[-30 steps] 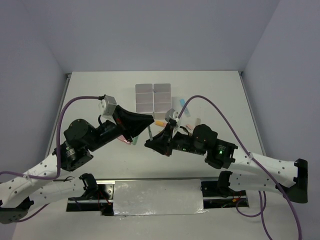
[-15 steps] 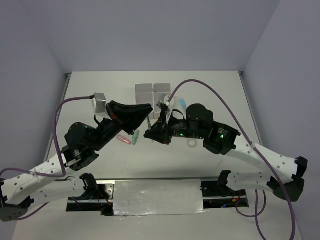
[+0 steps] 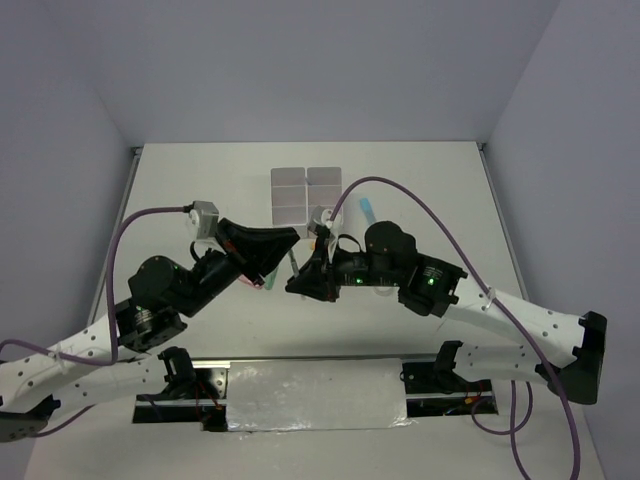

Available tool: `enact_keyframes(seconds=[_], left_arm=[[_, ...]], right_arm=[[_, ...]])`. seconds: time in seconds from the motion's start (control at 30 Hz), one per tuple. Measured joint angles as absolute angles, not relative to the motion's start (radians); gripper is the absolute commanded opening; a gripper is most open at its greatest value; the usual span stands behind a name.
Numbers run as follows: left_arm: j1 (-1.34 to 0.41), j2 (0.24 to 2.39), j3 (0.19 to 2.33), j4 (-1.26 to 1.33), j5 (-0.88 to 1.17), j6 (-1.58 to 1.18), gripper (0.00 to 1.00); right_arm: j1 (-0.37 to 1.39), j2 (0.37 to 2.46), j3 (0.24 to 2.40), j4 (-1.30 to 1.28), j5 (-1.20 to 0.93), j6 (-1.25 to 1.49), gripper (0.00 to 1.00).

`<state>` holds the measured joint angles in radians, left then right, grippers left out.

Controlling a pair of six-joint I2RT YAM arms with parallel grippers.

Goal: Sort the stationery into containers
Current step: Close the pen cap on the pen.

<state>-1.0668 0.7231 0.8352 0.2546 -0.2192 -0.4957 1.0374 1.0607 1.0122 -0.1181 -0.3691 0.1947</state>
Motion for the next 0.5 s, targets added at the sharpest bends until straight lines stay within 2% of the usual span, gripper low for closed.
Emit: enact_keyframes(seconds=[0.5], left_arm=[[-1.066,0.766,0.838,0.335,-0.106,-0.422,0.0]], right_arm=[[1.048,1.101,0.995,0.007,-0.422,0.22,0.0]])
